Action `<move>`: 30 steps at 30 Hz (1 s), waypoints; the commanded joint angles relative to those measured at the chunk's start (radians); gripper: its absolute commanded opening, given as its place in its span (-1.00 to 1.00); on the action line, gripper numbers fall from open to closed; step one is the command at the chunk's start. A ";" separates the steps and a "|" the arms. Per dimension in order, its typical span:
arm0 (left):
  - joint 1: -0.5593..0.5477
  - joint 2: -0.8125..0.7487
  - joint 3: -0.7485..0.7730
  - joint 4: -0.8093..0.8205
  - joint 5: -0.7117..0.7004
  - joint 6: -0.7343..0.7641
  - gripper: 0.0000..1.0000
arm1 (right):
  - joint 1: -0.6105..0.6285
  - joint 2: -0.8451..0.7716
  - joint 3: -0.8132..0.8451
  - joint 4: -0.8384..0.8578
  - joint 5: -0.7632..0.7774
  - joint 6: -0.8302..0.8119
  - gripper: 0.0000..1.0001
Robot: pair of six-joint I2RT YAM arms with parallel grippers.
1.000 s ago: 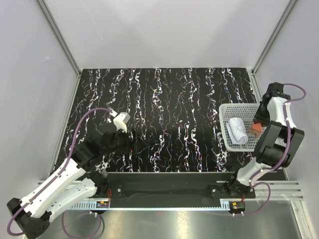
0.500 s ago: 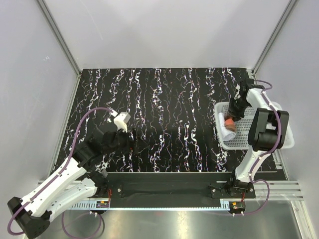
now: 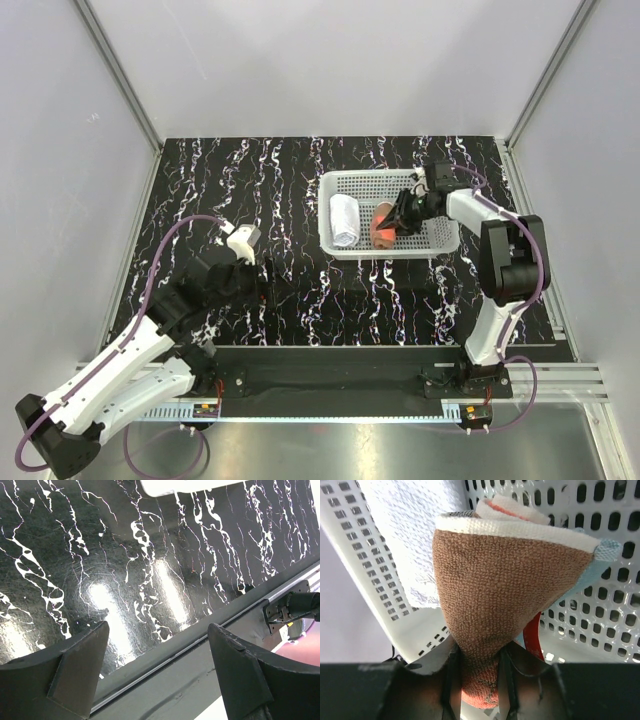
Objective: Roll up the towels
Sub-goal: Place the rolled towel into the container
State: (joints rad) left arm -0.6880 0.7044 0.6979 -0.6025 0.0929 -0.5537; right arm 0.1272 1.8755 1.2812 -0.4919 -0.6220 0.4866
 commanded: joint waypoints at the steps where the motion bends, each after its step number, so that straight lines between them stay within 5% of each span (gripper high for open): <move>1: 0.004 0.003 0.012 0.020 -0.019 0.008 0.71 | 0.026 -0.010 0.000 0.179 -0.019 0.075 -1.00; 12: 0.004 0.003 0.003 0.029 -0.021 0.000 0.71 | 0.034 0.189 0.139 0.352 -0.231 -0.011 -1.00; 16: 0.004 0.001 0.003 0.026 -0.021 0.001 0.71 | 0.034 0.332 0.243 0.146 -0.197 -0.129 -1.00; 24: 0.004 0.007 0.005 0.024 -0.021 0.001 0.71 | 0.034 0.360 0.242 0.025 -0.042 -0.226 -1.00; 30: 0.004 0.007 0.003 0.027 -0.024 0.000 0.71 | 0.034 0.329 0.311 -0.174 0.050 -0.272 -0.57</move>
State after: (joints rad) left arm -0.6880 0.7147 0.6975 -0.6022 0.0891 -0.5541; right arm 0.1638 2.1899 1.5875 -0.4210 -0.6910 0.2253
